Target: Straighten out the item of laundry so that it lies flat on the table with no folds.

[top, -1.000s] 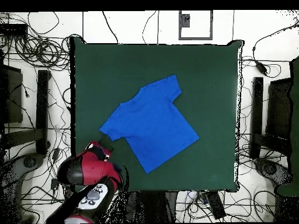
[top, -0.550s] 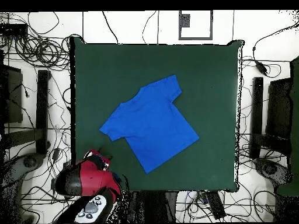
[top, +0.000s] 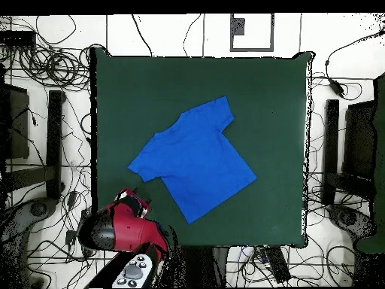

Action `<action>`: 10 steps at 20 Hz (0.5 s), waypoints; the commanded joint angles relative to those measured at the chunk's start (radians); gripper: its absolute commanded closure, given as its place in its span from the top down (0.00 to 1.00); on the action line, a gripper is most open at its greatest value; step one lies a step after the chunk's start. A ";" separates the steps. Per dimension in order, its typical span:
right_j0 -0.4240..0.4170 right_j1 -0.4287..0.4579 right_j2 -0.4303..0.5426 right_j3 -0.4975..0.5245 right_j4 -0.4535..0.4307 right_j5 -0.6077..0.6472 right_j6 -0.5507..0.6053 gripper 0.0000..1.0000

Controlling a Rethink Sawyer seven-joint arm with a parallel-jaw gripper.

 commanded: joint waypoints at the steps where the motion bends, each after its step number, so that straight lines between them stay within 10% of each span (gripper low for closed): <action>1: -0.039 -0.055 0.048 -0.057 0.058 0.197 0.163 1.00; 10: -0.052 -0.080 -0.002 -0.153 0.041 0.319 0.161 1.00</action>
